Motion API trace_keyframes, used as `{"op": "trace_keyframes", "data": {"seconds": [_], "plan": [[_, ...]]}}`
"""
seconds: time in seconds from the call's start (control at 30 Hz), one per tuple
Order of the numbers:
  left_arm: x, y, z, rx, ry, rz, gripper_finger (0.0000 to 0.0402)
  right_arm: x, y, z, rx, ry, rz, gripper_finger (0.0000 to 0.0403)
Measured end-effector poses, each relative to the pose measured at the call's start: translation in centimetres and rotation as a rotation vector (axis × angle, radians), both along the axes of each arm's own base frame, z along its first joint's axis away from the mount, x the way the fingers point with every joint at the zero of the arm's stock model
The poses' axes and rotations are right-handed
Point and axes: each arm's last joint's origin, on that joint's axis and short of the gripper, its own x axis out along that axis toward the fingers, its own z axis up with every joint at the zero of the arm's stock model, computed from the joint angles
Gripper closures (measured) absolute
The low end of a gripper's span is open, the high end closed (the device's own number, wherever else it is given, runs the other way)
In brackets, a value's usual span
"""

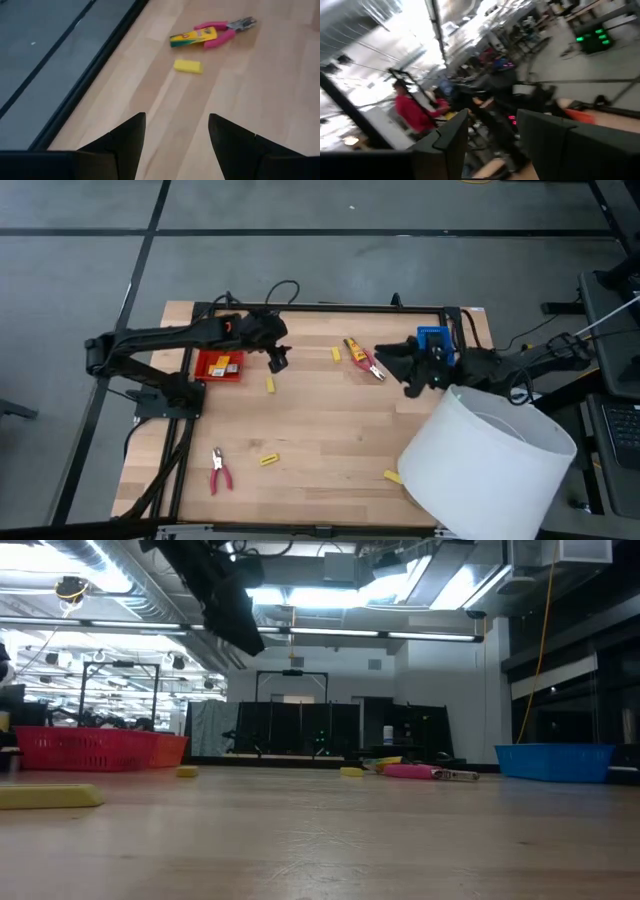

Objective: Pick & Place School Supplies
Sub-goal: Put the yellow crayon box into the red bin

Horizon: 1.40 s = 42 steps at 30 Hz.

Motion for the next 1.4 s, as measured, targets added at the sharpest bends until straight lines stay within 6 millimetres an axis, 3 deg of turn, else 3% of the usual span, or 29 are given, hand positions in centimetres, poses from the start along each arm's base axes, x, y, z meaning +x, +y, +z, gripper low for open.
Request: {"op": "trace_keyframes", "data": {"seconds": [0.3, 0.47, 0.57, 0.7, 0.83, 1.0, 1.17, 1.4], "plan": [[0.3, -0.6, 0.1, -0.012, -0.02, -0.026, 0.0187, 0.9, -5.1, -2.0, 0.004, 0.205, -0.123, 0.023], [0.5, -1.0, 0.3, -0.01, -0.044, -0.029, 0.0187, 1.2, -9.0, -3.3, 0.008, 0.317, -0.18, 0.023], [0.6, -1.4, 0.3, -0.001, -0.043, -0.033, 0.0187, 2.2, -11.1, -4.6, 0.017, 0.379, -0.128, 0.023], [0.3, -1.5, 0.2, 0.005, -0.017, -0.027, 0.0187, 4.6, -13.3, -8.0, 0.042, 0.513, 0.008, 0.023], [-1.0, -1.7, 0.4, 0.02, 0.056, 0.005, 0.0187, 7.5, -13.9, -10.9, 0.053, 0.614, 0.148, 0.023], [-3.1, -2.2, 1.5, -0.005, 0.033, 0.066, 0.0187, 11.9, -13.0, -11.7, -0.085, 0.723, 0.204, 0.023], [-4.9, -3.1, 3.4, -0.051, -0.101, 0.1, 0.0187, 15.1, -12.6, -12.7, -0.205, 1.067, 0.054, 0.023], [-6.6, -4.5, 4.9, -0.049, -0.211, 0.125, 0.0187, 17.7, -13.4, -13.8, -0.026, 1.323, -0.14, 0.023]]}}
